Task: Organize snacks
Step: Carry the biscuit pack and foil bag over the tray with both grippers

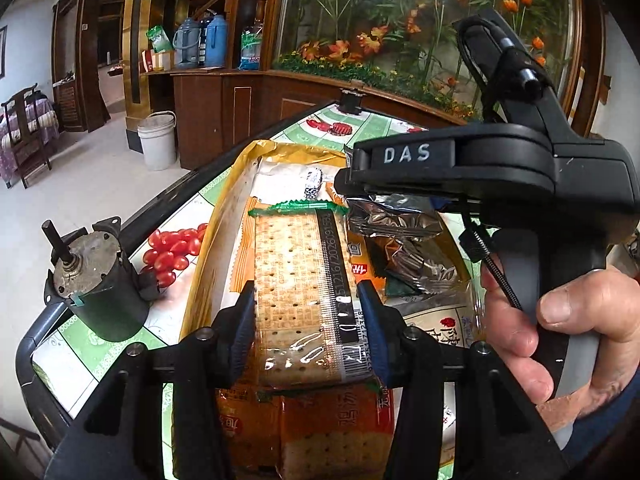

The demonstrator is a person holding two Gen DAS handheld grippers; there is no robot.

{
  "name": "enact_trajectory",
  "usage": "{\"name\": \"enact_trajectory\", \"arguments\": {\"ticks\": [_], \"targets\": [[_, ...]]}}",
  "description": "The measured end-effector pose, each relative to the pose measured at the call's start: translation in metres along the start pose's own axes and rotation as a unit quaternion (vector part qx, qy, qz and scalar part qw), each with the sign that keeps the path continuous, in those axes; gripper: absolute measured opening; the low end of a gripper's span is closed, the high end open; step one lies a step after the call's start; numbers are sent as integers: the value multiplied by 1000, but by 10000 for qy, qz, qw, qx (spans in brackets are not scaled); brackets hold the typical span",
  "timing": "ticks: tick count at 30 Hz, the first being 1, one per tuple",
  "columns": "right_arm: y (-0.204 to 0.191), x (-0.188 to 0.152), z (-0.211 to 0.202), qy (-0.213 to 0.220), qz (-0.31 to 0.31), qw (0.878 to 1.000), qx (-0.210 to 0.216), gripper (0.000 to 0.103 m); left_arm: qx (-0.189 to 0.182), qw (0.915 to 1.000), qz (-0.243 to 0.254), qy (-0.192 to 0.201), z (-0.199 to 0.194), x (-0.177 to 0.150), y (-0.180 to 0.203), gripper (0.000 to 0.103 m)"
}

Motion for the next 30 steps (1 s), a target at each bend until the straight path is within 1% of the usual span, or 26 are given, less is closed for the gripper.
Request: {"name": "enact_trajectory", "arguments": {"ticks": [2,4,7,30], "targets": [[0,-1,3,21,-79,9999,-137,56,-104,9999,9,-133,4,-1,4,47],[4,-2,6,4,-35,9997,-226,56,-180,9997,-32,-159,5,-2,5,47],[6,-4,9,-8,-42,9998,-212,56,-114,9999,28,-122,2,-1,8,47],[2,-7,6,44,-128,9996,-237,57,-48,9999,46,-125,1,-2,6,47]]}}
Point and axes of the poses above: each gripper's, at about its wrist camera, not at the fingertips, and z roughly the way its jaws point, y to its right, x to its top, the point moved 1 cm from there along z, roughly the way its jaws point, and after that the axes turned 13 degrees about z, right-handed, at the moved point
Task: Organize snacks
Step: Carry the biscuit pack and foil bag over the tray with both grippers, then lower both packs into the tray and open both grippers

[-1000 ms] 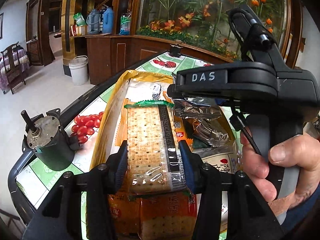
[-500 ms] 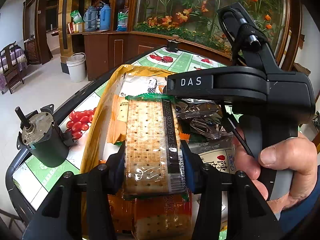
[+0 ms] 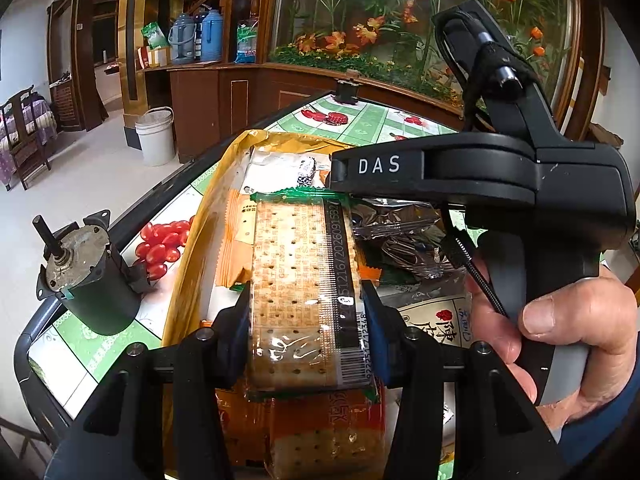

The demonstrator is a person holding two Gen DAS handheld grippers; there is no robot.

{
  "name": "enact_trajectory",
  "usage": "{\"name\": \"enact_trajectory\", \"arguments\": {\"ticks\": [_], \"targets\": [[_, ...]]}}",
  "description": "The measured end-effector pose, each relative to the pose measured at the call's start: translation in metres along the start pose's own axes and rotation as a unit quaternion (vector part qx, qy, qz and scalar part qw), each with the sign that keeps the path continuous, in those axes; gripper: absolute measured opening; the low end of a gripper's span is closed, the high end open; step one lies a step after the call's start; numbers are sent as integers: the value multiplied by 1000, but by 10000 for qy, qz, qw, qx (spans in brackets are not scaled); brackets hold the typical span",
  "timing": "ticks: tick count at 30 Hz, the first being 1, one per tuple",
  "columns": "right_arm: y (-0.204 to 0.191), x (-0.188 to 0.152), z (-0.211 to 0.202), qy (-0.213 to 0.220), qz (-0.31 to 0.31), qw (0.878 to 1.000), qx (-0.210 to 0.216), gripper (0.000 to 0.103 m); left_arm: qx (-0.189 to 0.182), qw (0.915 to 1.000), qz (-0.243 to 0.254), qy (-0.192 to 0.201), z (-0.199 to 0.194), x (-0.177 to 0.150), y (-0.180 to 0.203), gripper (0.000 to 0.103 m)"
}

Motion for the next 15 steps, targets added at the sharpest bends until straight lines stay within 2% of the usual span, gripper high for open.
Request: {"name": "enact_trajectory", "arguments": {"ticks": [15], "targets": [[-1,-1,0,5,-10,10000,7,57,43,10000,11,-2,-2,-2,-3,47]]}}
Point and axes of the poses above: each gripper's, at about its wrist camera, not at the fingertips, and z roughly the way its jaws point, y to its right, x to its top, the point moved 1 cm from there along z, roughly the way its jaws point, and after that the axes turned 13 degrees about z, right-handed, at the moved point
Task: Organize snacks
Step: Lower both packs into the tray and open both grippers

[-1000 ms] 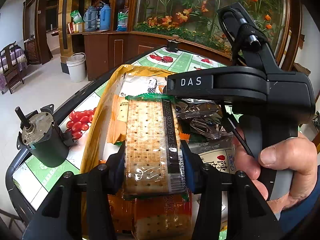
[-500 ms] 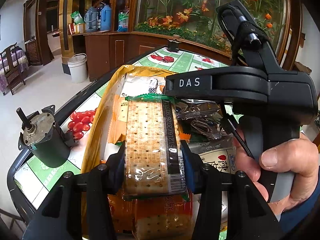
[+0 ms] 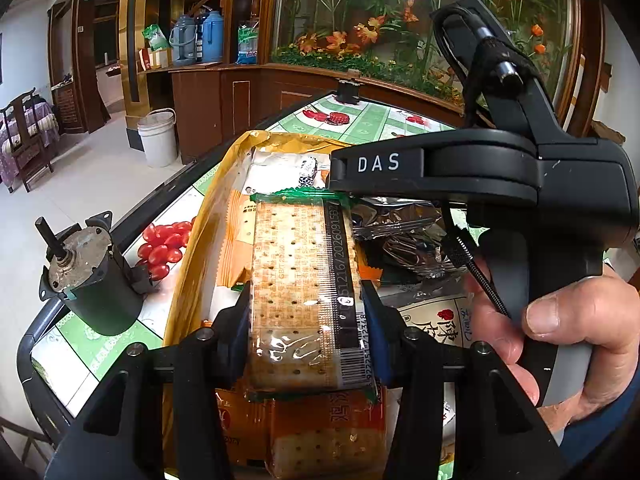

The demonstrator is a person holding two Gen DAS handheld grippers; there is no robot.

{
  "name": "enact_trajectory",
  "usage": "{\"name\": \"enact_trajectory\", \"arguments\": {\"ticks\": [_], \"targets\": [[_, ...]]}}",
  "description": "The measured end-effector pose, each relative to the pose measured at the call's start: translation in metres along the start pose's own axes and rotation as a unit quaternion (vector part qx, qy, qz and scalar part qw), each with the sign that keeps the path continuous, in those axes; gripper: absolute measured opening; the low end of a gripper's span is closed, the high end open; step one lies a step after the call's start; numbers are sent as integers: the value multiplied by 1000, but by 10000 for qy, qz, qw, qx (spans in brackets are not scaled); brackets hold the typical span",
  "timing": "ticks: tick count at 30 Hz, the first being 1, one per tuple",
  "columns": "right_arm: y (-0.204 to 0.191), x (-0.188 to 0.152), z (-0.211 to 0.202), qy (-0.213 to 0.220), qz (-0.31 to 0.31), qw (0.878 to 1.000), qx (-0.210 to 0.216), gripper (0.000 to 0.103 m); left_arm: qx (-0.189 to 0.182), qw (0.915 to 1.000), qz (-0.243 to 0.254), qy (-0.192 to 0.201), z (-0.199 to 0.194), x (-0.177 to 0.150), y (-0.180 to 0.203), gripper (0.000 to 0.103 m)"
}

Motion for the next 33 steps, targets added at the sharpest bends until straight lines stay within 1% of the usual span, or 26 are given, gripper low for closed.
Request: {"name": "enact_trajectory", "arguments": {"ticks": [12,17,20,22,23,24,28,30,33], "targets": [[-1,0,-2,-12,22,10000,44,59,99,9999,60,-9,-4,-4,-4,47],[-3,1,-6,-12,61,9999,93,59,145,9999,80,-17,-3,-1,1,47],[-4,2,-8,-10,68,9999,129,62,183,9998,99,-24,-2,-1,2,48],[-5,1,-10,-12,61,9998,165,63,216,9997,138,-18,-3,-1,2,54],[-6,1,-12,-9,52,9998,186,63,186,9997,131,-16,-3,-2,1,60],[-6,2,-13,-2,47,9998,203,63,132,9999,102,-21,-2,-2,1,62],[-7,3,-24,115,89,9994,319,65,47,9998,156,-114,-1,-2,3,63],[-8,3,-29,167,78,9992,360,66,-12,9999,138,-94,-1,-3,6,65],[-11,0,-35,250,54,9990,360,68,78,9997,239,-33,-5,-4,12,68]]}}
Point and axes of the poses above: each gripper's, at about its wrist camera, not at the fingertips, and z roughly the way its jaws point, y to its right, x to its top, the point moved 1 cm from there along z, roughly the way its jaws point, and after that the axes turned 13 degrees about z, right-handed, at the moved point
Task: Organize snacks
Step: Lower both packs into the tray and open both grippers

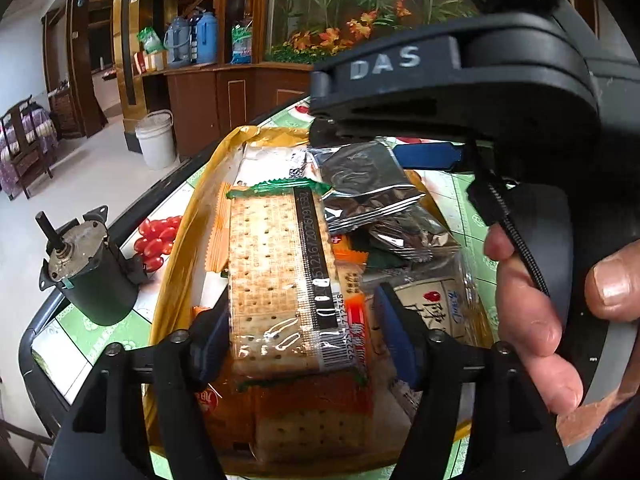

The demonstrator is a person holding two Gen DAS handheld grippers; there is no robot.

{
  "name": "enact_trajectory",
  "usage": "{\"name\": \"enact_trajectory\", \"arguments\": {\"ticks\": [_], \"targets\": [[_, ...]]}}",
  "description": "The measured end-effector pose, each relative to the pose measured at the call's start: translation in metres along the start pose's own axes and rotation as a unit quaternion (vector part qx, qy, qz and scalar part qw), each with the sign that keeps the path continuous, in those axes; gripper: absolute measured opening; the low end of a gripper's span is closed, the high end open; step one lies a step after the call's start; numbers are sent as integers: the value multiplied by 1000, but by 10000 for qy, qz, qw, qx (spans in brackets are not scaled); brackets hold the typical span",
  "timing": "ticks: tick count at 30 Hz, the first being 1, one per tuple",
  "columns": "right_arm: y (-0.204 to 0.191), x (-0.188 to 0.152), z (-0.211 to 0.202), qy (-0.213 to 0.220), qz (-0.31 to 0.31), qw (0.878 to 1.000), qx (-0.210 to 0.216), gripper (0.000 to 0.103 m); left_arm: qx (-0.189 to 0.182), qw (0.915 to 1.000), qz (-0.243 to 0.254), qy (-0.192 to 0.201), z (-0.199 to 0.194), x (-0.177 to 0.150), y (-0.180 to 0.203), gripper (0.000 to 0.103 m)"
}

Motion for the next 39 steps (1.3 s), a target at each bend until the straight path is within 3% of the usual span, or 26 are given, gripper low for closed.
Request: {"name": "enact_trajectory", "arguments": {"ticks": [3,15,26,28,32,39], "targets": [[-3,-5,-7,91,-121,9999,-60,69,-68,9999,79,-77,3,-1,3,75],[24,-18,-58,626,45,9980,46,73,-10,9997,-222,58,-4,-8,-5,75],[74,-46,-88,716,374,9967,-69,74,312,9993,-190,112,-10,-10,-4,76],[82,-48,-95,771,446,9960,-71,78,387,9991,-176,86,-10,-10,-4,76],[91,-58,-106,921,450,9946,-190,83,537,9985,-87,116,-11,-9,-1,76],[97,-76,-107,795,323,9956,-383,85,786,9968,1,164,-14,-9,3,82]]}}
Point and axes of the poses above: each gripper's, at about its wrist camera, not at the fingertips, and z roughly the way its jaws point, y to its right, x to its top, the point moved 1 cm from there along z, roughly the way its jaws point, and after that the axes turned 13 degrees about z, right-handed, at the moved point
